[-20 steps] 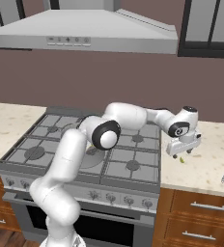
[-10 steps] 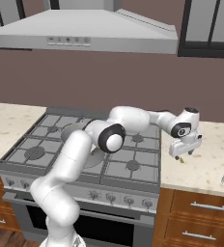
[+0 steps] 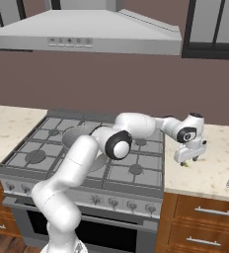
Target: Put the lemon and lemon wedge in the pot. Retrieve the spatula and lightly stir the vegetables in the pot.
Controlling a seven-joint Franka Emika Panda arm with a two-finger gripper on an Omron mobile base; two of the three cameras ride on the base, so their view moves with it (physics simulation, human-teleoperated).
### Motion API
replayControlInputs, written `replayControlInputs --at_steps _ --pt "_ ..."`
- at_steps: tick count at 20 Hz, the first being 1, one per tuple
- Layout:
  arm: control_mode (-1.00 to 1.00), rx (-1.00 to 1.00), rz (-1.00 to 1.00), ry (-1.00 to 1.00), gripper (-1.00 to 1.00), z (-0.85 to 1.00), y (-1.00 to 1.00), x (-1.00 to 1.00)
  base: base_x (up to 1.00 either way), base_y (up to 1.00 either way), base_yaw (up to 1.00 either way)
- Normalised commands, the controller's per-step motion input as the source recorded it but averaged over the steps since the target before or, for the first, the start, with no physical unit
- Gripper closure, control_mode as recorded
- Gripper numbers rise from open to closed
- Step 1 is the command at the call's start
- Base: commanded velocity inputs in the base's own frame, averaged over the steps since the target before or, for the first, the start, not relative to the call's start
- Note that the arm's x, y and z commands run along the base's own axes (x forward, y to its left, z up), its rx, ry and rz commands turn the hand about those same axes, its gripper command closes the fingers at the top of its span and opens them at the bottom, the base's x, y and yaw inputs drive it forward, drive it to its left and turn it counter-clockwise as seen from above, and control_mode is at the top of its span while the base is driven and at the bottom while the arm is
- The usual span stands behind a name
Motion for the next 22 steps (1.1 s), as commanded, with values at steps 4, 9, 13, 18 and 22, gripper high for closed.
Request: replayControlInputs --at_steps 4,9,13,18,22 --pt "-1.00 0.00 0.01 0.01 -1.00 -0.20 -0.02 0.00 0.00 0.00 0.00" --pt "-1.00 0.00 0.02 0.00 -1.00 -0.18 -0.02 0.00 0.00 0.00 0.00" --pt "-1.00 0.00 0.01 0.02 -1.00 -0.26 -0.01 -0.03 0.00 0.00 0.00" --pt "-1.00 0.00 0.00 0.00 1.00 -0.35 0.00 -0.30 0.00 0.00 0.00" --pt "-1.00 0.00 0.00 0.00 1.00 -0.36 0.00 -0.46 0.00 0.00 0.00"
